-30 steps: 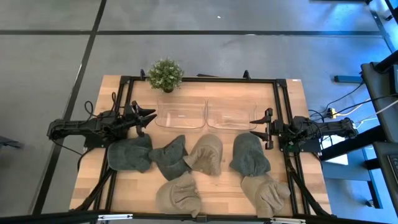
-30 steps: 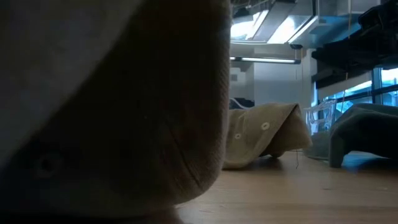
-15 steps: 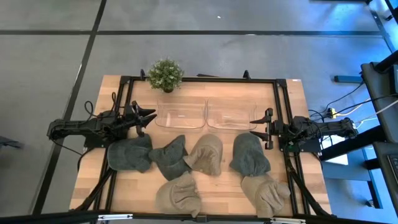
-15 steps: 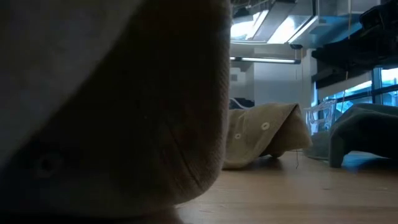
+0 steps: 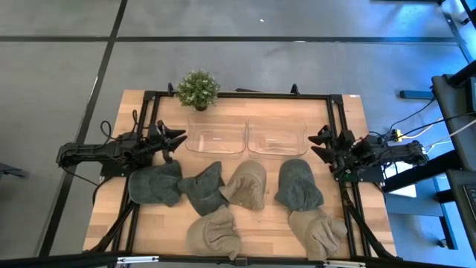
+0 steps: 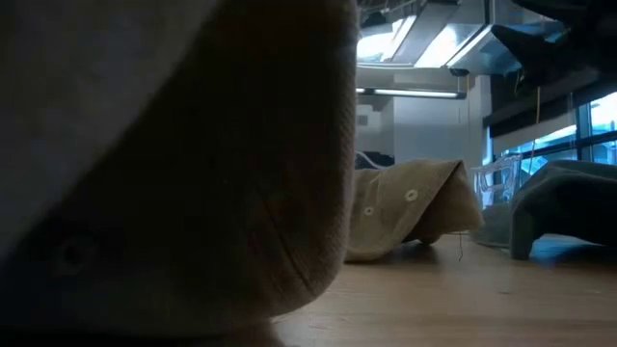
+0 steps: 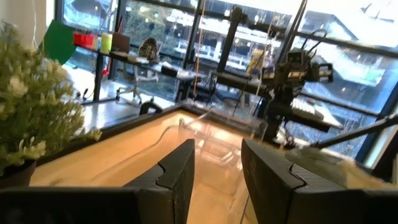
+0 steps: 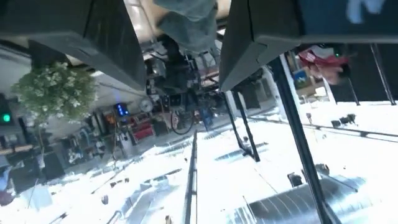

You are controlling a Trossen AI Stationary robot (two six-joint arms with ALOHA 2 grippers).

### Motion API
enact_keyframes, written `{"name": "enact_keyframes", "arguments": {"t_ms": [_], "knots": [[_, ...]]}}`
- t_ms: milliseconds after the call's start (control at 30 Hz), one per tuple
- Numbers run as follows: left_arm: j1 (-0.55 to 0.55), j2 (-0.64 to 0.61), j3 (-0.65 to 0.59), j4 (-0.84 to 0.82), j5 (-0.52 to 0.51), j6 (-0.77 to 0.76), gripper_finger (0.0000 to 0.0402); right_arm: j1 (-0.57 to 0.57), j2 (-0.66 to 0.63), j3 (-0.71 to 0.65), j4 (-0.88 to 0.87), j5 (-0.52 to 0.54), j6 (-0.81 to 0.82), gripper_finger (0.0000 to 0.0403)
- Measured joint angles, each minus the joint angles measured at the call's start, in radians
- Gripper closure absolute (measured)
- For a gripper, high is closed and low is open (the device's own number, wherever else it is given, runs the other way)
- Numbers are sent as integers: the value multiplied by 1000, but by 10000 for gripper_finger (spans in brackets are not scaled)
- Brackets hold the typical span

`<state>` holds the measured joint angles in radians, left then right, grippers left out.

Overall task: Pick & Place hat
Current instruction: Put the right black cap into the right transparent bin

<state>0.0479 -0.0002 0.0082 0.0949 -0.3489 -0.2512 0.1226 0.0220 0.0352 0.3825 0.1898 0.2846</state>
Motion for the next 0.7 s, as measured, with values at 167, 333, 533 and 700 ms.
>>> {"name": "enact_keyframes", "arguments": {"t_ms": [167,333,533,700], "knots": [[0,0,0,18,-49,2,274,0,180,226,-134,1,-102,198],[0,0,0,19,-131,1,274,0,520,564,-447,110,-63,198],[0,0,0,22,-164,-47,274,65,880,915,-732,114,288,198],[0,0,0,22,-165,-53,274,209,1067,1082,-836,134,574,198]]}}
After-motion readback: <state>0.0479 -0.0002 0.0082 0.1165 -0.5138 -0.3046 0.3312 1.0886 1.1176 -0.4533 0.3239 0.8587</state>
